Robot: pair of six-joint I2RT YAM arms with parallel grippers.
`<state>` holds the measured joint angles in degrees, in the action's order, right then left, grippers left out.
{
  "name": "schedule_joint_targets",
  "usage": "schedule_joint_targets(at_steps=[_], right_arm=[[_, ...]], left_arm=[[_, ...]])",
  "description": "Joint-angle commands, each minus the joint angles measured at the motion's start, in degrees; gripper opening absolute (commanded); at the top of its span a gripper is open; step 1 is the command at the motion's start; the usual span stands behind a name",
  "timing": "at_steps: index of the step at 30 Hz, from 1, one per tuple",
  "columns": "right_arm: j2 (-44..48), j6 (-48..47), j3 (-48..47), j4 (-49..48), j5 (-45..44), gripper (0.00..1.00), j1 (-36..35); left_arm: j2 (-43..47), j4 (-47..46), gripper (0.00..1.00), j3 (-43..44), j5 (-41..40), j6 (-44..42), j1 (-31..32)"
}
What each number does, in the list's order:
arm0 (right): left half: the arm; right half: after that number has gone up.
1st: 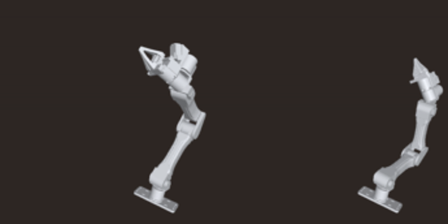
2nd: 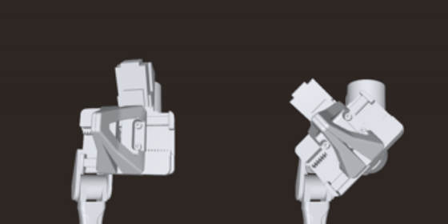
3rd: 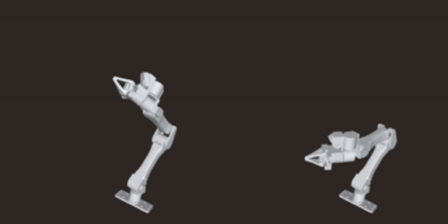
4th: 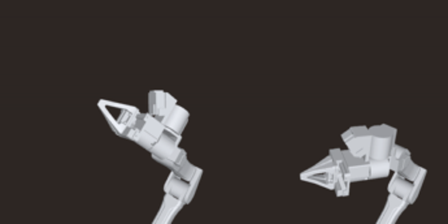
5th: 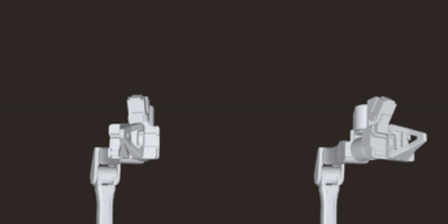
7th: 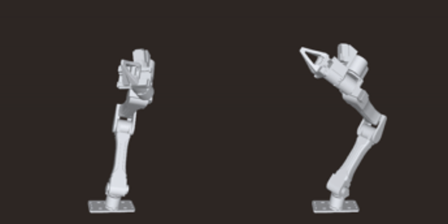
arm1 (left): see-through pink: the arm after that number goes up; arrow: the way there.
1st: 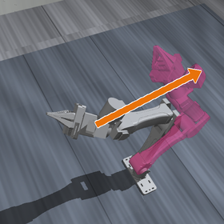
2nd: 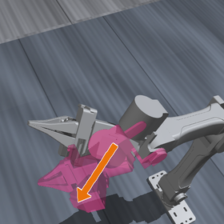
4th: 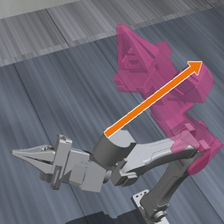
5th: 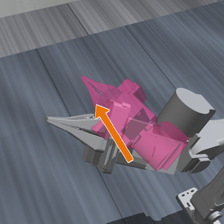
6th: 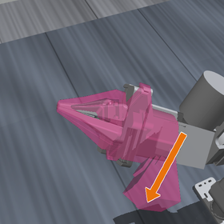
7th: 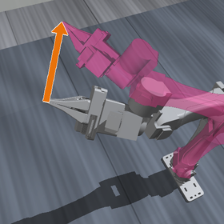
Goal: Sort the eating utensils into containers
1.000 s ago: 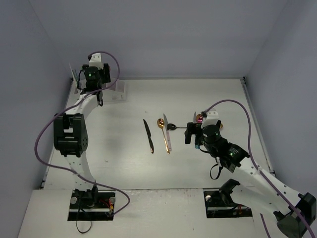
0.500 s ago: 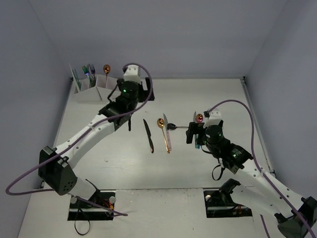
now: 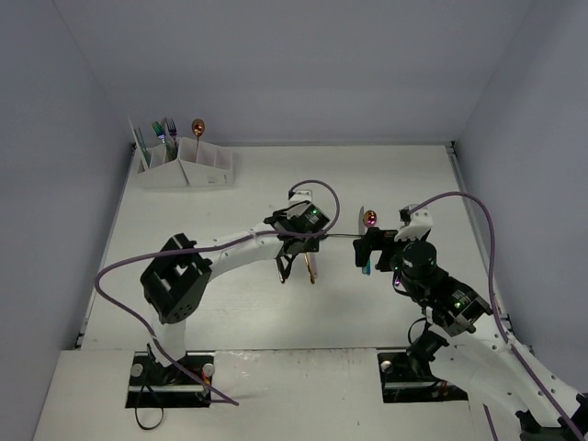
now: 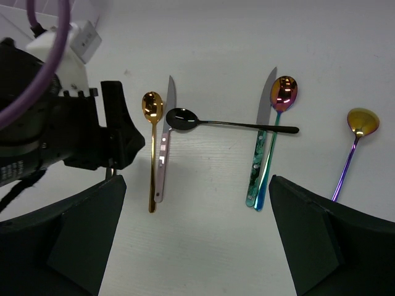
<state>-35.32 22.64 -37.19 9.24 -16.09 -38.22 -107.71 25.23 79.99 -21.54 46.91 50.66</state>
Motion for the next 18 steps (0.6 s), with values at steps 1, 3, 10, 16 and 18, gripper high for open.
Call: schedule_joint_targets(at_steps=[1,3,10,16,18], right_arm=[[1.98,1.5,-0.6,-0.95,0.27,1.0,0.34],[2.83,1.62,-0.16,-0.58,0.45,1.0,0.34],[4.09,2.24,0.63,-0.18,0.8,1.0,0.3],[4.97,2.3,0.8,0.14,0.65,1.0,0.34],[5.05,2.26,0.89,0.2,0.82,1.0,0.34]], left_arm=[[0.23,2.95,0.48,5.64,-3.07,5.01,-0.04],[-1.47,3.07,0.44,6.74,-3.01,5.4,-0.04],[-6.66,3.9,0.41,10.29,-2.63,6.8,-0.12],[-9.12,5.35,0.35,11.93,-3.84,8.98,-0.12],[-8.52,5.13,0.32,11.33,-4.42,9.57,-0.12]])
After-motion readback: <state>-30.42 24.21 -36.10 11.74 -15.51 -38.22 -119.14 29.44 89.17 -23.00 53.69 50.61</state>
